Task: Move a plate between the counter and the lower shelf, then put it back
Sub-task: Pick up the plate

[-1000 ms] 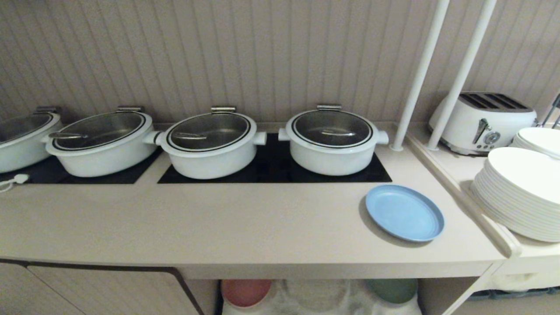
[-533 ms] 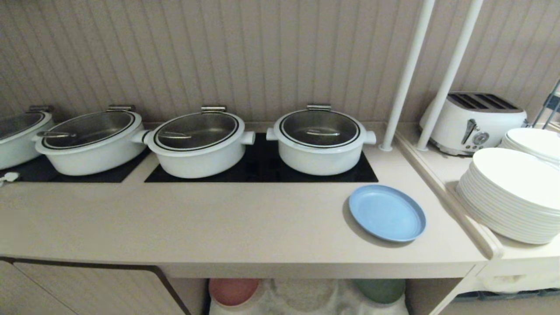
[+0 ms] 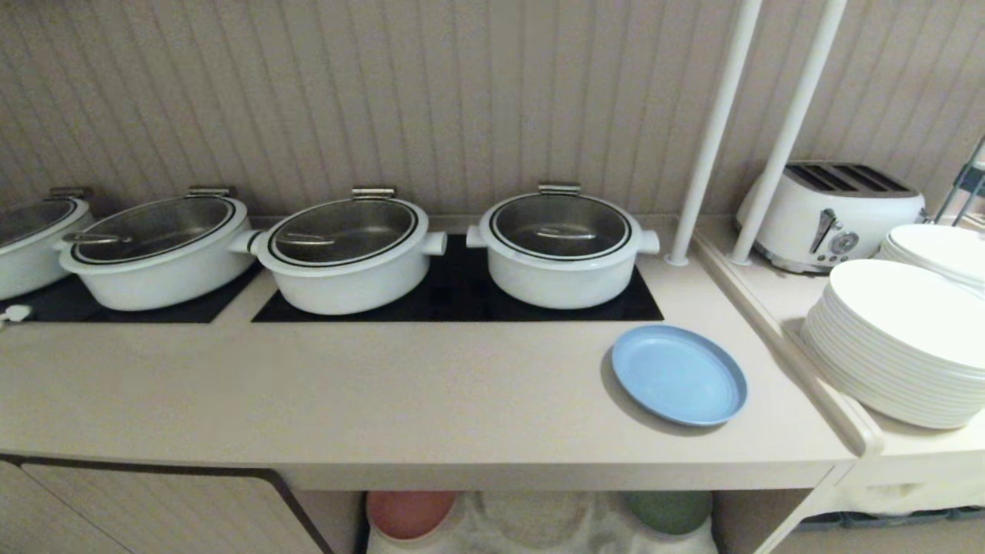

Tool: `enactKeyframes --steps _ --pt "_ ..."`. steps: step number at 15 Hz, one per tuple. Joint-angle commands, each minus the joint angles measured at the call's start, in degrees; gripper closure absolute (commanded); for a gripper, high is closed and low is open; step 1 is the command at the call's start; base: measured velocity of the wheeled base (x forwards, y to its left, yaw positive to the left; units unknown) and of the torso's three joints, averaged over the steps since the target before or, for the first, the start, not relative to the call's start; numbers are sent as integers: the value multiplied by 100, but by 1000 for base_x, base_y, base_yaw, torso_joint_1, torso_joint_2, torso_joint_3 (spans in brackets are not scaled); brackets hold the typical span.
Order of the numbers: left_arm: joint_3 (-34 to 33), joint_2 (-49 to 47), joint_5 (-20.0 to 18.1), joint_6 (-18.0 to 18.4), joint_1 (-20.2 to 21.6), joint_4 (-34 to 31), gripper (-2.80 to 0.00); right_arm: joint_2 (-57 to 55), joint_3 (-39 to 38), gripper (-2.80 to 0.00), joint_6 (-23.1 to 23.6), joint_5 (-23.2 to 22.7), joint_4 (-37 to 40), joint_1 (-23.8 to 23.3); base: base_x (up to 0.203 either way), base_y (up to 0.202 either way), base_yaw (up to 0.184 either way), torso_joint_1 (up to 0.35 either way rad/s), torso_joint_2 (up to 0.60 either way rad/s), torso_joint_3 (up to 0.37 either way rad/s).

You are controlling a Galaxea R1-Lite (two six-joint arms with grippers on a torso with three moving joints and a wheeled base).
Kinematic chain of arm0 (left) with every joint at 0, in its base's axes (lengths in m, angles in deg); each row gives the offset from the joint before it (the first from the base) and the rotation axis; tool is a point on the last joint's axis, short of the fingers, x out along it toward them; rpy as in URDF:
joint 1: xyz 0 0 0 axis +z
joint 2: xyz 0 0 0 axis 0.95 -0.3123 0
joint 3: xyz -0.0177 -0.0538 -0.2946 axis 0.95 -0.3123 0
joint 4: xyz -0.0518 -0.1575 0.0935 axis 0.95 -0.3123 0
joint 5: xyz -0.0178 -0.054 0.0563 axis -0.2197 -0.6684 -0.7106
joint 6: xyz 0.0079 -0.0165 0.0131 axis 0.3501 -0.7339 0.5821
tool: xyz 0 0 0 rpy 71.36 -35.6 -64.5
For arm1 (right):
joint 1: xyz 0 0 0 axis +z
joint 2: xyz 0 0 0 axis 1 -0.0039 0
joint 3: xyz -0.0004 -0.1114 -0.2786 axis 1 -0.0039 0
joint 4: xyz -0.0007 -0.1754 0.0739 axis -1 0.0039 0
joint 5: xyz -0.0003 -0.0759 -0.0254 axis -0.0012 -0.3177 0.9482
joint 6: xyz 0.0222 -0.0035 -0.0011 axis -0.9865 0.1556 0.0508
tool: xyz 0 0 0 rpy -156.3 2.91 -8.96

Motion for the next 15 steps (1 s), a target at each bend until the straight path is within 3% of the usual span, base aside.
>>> enactKeyframes --steps 1,7,15 --pt "0 2 6 -6 0 1 0 -7 86 0 69 -36 -5 5 0 0 0 0 0 0" --pt "0 2 6 -6 0 1 0 -1005 1387 0 111 -356 562 48 0 0 0 0 0 0" --pt "0 2 6 -6 0 1 0 -4486 3352 0 23 -568 706 149 0 0 0 0 0 0"
